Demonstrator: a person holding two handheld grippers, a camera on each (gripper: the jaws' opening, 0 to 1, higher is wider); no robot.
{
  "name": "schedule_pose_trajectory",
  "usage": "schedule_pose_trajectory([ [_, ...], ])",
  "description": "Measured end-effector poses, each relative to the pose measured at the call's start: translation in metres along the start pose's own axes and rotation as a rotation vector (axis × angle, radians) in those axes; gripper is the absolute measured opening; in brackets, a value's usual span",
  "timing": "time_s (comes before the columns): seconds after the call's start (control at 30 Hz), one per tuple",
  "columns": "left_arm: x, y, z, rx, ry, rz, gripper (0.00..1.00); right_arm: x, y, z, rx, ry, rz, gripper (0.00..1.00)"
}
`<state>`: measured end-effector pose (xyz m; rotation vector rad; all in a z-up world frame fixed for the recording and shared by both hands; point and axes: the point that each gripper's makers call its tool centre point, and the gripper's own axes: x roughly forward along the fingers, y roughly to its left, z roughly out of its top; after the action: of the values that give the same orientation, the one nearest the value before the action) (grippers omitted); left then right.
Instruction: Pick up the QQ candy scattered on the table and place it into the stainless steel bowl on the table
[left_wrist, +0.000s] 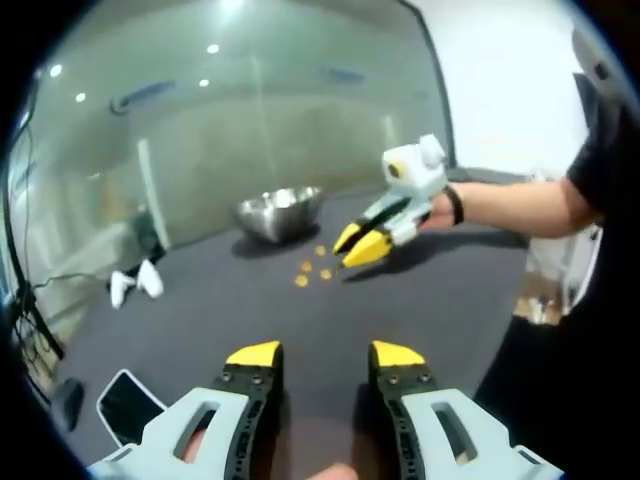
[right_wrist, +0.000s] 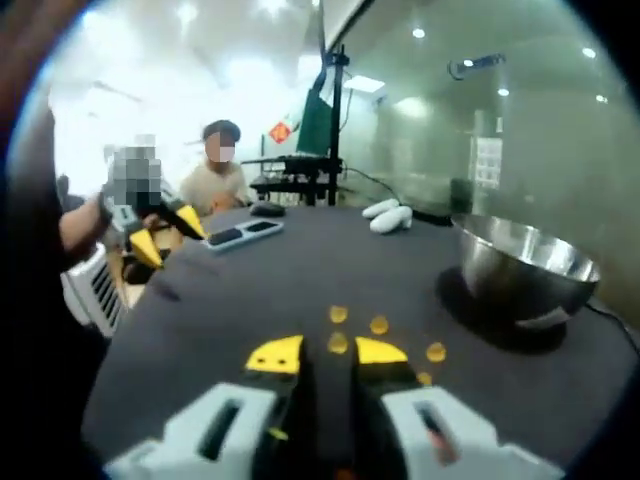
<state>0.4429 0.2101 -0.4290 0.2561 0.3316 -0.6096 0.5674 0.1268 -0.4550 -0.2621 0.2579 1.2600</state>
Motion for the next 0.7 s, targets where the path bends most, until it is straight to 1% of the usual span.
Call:
schedule_pose_trajectory([
  [0.07,-0.001,0.001,-0.001,-0.002,0.003,0.007,0.35,0.007,0.003,-0.001,-0.027,0.015,0.012,0.19],
  [0.1,-0.002,0.002,-0.001,-0.005,0.003,0.010,0.35,0.010,0.003,-0.001,-0.027,0.019,0.012,0.19],
  [0.13,-0.002,0.002,-0.002,-0.007,0.003,0.011,0.35,0.013,0.002,-0.002,-0.021,0.025,0.013,0.19],
  [0.17,-0.003,0.003,-0.002,-0.011,0.004,0.014,0.35,0.017,0.000,-0.004,0.008,0.036,0.005,0.19],
  [0.23,-0.003,0.004,-0.002,-0.017,0.002,0.021,0.35,0.021,-0.003,-0.008,0.007,0.046,0.005,0.19],
  [0.3,-0.004,0.005,-0.001,-0.025,-0.004,0.027,0.35,0.026,-0.006,-0.017,0.011,0.078,-0.004,0.18],
  [0.33,-0.004,0.006,0.000,-0.027,-0.006,0.029,0.35,0.028,-0.007,-0.019,0.005,0.083,-0.007,0.18],
  [0.4,-0.005,0.007,0.001,-0.026,-0.010,0.029,0.35,0.028,-0.007,-0.018,0.036,0.066,0.002,0.18],
  [0.5,-0.006,0.007,0.000,-0.026,-0.010,0.027,0.35,0.028,-0.008,-0.018,0.037,0.057,0.002,0.16],
  [0.57,-0.005,0.007,-0.002,-0.025,-0.004,0.027,0.35,0.028,-0.009,-0.018,0.014,0.048,-0.004,0.13],
  [0.63,-0.004,0.006,-0.002,-0.024,-0.002,0.022,0.35,0.028,-0.010,-0.018,0.029,0.043,-0.004,0.10],
  [0.7,-0.003,0.005,-0.001,-0.017,0.000,0.018,0.35,0.028,-0.011,-0.018,0.042,0.039,-0.005,0.10],
])
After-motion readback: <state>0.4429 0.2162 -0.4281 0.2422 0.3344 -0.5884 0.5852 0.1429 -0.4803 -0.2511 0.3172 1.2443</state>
